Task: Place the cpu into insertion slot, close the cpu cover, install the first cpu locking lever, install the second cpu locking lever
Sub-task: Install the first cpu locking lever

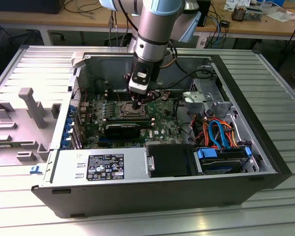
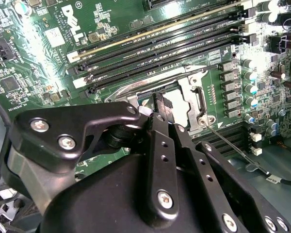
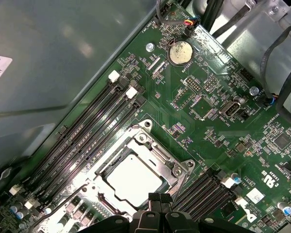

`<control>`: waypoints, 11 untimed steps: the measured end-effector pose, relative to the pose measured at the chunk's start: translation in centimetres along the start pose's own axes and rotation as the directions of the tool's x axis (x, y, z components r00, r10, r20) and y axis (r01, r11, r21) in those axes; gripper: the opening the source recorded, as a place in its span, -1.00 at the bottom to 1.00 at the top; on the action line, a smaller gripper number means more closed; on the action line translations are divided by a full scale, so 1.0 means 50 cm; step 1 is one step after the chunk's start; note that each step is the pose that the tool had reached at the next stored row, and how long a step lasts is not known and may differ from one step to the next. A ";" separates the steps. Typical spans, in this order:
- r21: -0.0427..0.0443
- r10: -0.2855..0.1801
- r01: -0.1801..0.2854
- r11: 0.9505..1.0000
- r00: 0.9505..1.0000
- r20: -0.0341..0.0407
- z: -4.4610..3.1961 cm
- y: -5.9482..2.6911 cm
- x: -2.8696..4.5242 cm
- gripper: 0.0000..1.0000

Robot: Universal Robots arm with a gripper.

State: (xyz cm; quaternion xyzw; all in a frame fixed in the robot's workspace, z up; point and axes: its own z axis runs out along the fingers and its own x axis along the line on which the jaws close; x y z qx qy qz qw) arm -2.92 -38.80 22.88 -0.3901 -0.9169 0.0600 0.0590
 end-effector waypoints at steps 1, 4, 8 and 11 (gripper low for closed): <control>0.000 -0.001 0.001 1.000 1.000 0.000 0.000 0.000 0.000 -0.79; 0.000 -0.004 0.004 1.000 1.000 0.000 0.000 0.000 0.000 -0.79; 0.000 -0.006 0.006 1.000 1.000 0.001 0.000 0.000 0.000 -0.79; 0.000 -0.008 0.008 1.000 1.000 0.001 0.000 0.000 0.000 -0.79</control>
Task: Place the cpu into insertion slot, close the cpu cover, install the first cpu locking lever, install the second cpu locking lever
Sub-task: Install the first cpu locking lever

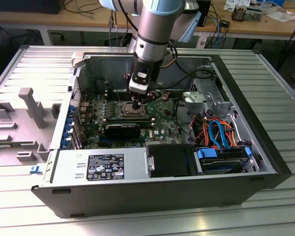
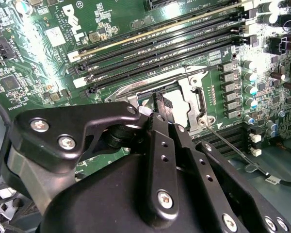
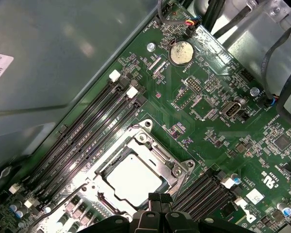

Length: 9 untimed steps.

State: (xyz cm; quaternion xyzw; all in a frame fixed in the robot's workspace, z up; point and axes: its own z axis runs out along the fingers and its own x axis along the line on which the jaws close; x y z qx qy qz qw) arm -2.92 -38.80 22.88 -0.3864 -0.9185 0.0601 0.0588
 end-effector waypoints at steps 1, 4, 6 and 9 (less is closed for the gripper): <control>0.000 -0.001 0.001 1.000 1.000 0.000 0.000 0.000 0.000 -0.79; 0.000 -0.003 0.003 1.000 1.000 0.000 0.000 0.000 0.000 -0.79; 0.000 -0.004 0.004 1.000 1.000 0.001 0.000 0.000 0.000 -0.79; 0.000 -0.005 0.005 1.000 1.000 0.001 0.000 0.000 0.000 -0.79</control>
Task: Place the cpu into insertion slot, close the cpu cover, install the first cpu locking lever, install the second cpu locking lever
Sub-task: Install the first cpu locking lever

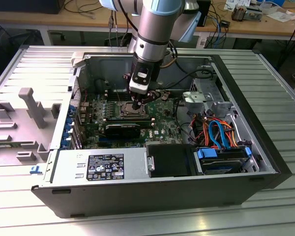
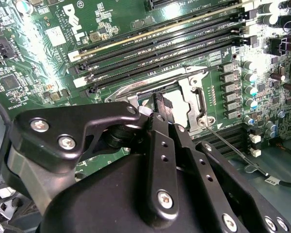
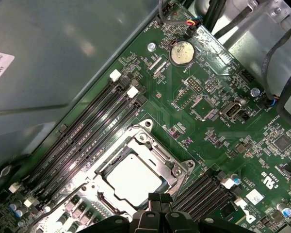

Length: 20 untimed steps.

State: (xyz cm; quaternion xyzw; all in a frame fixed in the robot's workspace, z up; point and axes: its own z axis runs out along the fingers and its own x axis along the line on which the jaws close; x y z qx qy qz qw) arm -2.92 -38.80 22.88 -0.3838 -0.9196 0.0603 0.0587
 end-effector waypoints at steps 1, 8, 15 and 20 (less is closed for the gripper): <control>0.000 -0.001 0.001 1.000 1.000 0.000 0.000 0.000 0.000 -0.79; 0.000 -0.005 0.005 1.000 1.000 0.001 0.000 0.000 0.000 -0.79; 0.000 -0.010 0.010 1.000 1.000 0.001 0.000 0.000 0.000 -0.79; 0.000 -0.012 0.012 1.000 1.000 0.001 0.000 0.000 0.000 -0.79</control>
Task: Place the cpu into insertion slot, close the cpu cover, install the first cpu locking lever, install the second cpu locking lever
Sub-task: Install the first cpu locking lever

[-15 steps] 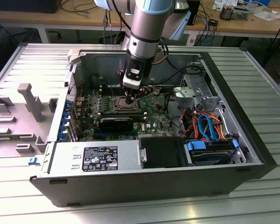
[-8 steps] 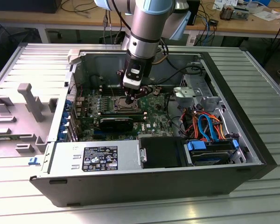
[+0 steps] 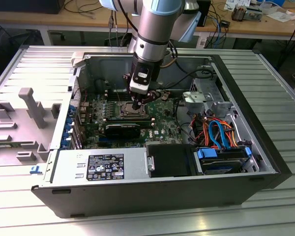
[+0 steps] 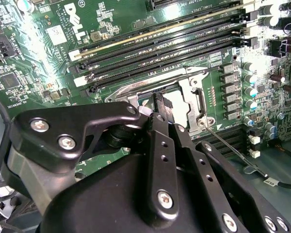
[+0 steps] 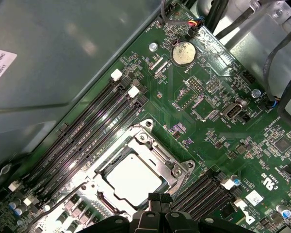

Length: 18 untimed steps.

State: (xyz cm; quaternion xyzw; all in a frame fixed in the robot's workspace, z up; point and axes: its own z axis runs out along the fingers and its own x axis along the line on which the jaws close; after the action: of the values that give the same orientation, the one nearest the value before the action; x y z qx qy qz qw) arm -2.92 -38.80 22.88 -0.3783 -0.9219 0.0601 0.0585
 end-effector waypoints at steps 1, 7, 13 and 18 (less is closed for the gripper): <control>0.000 0.000 0.000 1.000 1.000 0.000 0.000 0.000 0.000 -0.79; 0.000 -0.004 0.004 1.000 1.000 0.000 0.000 0.000 0.000 -0.79; -0.001 -0.007 0.007 1.000 1.000 0.000 0.000 0.000 0.000 -0.79; -0.001 -0.008 0.008 1.000 1.000 0.000 0.000 0.000 0.000 -0.79</control>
State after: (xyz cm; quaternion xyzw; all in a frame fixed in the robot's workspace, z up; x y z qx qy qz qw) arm -2.92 -38.80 22.89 -0.3745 -0.9234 0.0594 0.0586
